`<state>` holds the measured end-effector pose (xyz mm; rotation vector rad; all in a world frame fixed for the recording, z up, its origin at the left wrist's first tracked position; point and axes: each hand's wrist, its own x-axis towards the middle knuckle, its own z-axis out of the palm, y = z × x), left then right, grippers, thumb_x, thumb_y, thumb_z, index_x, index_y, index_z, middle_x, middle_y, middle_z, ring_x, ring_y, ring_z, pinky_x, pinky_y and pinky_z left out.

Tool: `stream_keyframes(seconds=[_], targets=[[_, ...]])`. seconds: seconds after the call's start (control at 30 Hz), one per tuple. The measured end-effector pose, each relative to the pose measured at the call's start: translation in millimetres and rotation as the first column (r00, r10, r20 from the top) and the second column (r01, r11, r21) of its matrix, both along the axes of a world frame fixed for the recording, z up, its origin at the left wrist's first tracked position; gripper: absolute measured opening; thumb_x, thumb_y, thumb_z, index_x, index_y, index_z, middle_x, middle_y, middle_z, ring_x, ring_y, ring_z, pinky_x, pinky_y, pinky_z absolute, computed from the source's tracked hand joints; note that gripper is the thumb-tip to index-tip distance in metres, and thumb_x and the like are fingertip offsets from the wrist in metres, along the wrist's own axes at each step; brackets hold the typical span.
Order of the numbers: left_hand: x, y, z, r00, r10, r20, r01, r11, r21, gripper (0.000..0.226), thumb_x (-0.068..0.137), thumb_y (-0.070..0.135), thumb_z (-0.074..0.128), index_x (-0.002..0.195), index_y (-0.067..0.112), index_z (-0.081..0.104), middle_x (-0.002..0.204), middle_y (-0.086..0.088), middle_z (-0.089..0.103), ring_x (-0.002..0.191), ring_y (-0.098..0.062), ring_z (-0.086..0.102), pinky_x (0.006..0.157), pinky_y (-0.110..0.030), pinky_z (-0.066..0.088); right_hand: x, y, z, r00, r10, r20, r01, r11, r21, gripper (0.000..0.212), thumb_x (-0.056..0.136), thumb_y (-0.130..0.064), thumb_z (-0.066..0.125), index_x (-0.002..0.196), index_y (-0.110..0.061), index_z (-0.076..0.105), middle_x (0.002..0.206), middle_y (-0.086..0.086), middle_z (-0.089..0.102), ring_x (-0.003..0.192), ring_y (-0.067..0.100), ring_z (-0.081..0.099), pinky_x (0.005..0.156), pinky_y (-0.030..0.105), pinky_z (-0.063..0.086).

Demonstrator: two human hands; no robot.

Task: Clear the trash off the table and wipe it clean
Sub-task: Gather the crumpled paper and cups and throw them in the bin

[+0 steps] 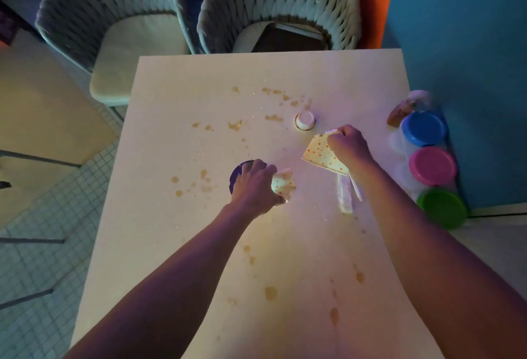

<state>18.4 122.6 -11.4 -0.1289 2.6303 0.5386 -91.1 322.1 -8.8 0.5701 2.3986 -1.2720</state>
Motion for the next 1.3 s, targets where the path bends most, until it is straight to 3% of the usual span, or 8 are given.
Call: stream_keyframes(seconds=[0.1, 0.23, 0.33, 0.6, 0.87, 1.03, 1.17, 1.3], targets=[[-3, 3, -6, 0.998, -0.053, 0.041, 0.055, 0.997, -0.045, 0.073, 0.077, 0.039, 0.085, 0.14, 0.021, 0.052, 0.147, 0.001, 0.039, 0.139, -0.029, 0.03, 0.103, -0.048, 0.046, -14, -7, 4, 0.996, 0.078, 0.039, -0.083, 0.985, 0.153, 0.035, 0.083, -0.031, 0.047, 0.111, -0.016, 0.064, 0.111, 0.012, 0.065, 0.097, 0.032, 0.058, 0.083, 0.035, 0.047], [-9, 4, -10, 0.995, -0.02, 0.095, 0.02, 1.0, 0.005, 0.07, 0.082, 0.031, 0.081, 0.144, 0.02, 0.048, 0.15, 0.003, 0.039, 0.139, -0.028, 0.031, 0.098, -0.048, 0.046, -27, -25, 6, 0.988, 0.15, 0.039, -0.155, 0.95, 0.27, 0.059, 0.079, -0.053, 0.035, 0.112, -0.013, 0.064, 0.108, 0.016, 0.064, 0.098, 0.036, 0.059, 0.084, 0.037, 0.044], [-13, 4, -11, 0.997, 0.006, 0.075, -0.007, 1.0, 0.022, 0.062, 0.085, 0.027, 0.077, 0.14, 0.017, 0.05, 0.145, 0.0, 0.044, 0.136, -0.029, 0.035, 0.093, -0.046, 0.047, -37, -39, 0, 0.977, 0.213, 0.018, -0.206, 0.918, 0.339, 0.057, 0.085, -0.059, 0.039, 0.11, -0.013, 0.063, 0.107, 0.018, 0.065, 0.092, 0.033, 0.059, 0.08, 0.036, 0.044], [-15, 5, -14, 0.997, 0.018, 0.078, -0.019, 1.0, 0.01, 0.057, 0.088, 0.019, 0.072, 0.14, 0.018, 0.05, 0.142, -0.006, 0.044, 0.131, -0.034, 0.037, 0.085, -0.048, 0.053, -57, -58, -15, 0.939, 0.342, -0.047, -0.255, 0.779, 0.572, 0.061, 0.086, -0.062, 0.047, 0.122, -0.013, 0.041, 0.113, 0.02, 0.065, 0.102, 0.041, 0.062, 0.077, 0.039, 0.037], [-18, 9, -17, 0.996, 0.02, 0.083, -0.019, 1.0, -0.012, 0.064, 0.086, 0.018, 0.074, 0.143, 0.024, 0.045, 0.145, -0.007, 0.037, 0.128, -0.039, 0.037, 0.076, -0.045, 0.051, -66, -59, -25, 0.873, 0.459, 0.162, -0.46, 0.67, 0.583, 0.068, 0.083, -0.057, 0.056, 0.137, -0.022, 0.034, 0.114, 0.018, 0.06, 0.108, 0.039, 0.058, 0.08, 0.037, 0.038], [-21, 14, -15, 0.994, 0.03, 0.107, -0.028, 0.999, -0.015, 0.073, 0.082, 0.018, 0.08, 0.145, 0.026, 0.043, 0.14, -0.011, 0.04, 0.129, -0.039, 0.037, 0.084, -0.049, 0.052, -63, -56, -29, 0.864, 0.487, 0.131, -0.457, 0.648, 0.61, 0.05, 0.088, -0.041, 0.052, 0.132, -0.021, 0.038, 0.117, 0.019, 0.063, 0.108, 0.041, 0.06, 0.079, 0.037, 0.036], [-28, 16, -14, 0.988, 0.061, 0.141, -0.057, 0.998, -0.027, 0.071, 0.078, 0.018, 0.081, 0.139, 0.019, 0.045, 0.133, -0.012, 0.041, 0.125, -0.04, 0.038, 0.072, -0.041, 0.046, -52, -47, -34, 0.854, 0.502, 0.138, -0.477, 0.646, 0.596, 0.054, 0.084, -0.046, 0.058, 0.125, -0.018, 0.038, 0.113, 0.02, 0.064, 0.105, 0.041, 0.061, 0.078, 0.037, 0.038], [-36, 14, -14, 0.978, 0.087, 0.189, -0.08, 0.996, -0.047, 0.08, 0.069, 0.019, 0.088, 0.136, 0.01, 0.044, 0.133, -0.014, 0.041, 0.126, -0.04, 0.04, 0.076, -0.041, 0.048, -36, -37, -38, 0.851, 0.504, 0.146, -0.498, 0.686, 0.53, 0.057, 0.079, -0.05, 0.063, 0.12, -0.02, 0.038, 0.11, 0.019, 0.064, 0.101, 0.041, 0.062, 0.077, 0.037, 0.041]])
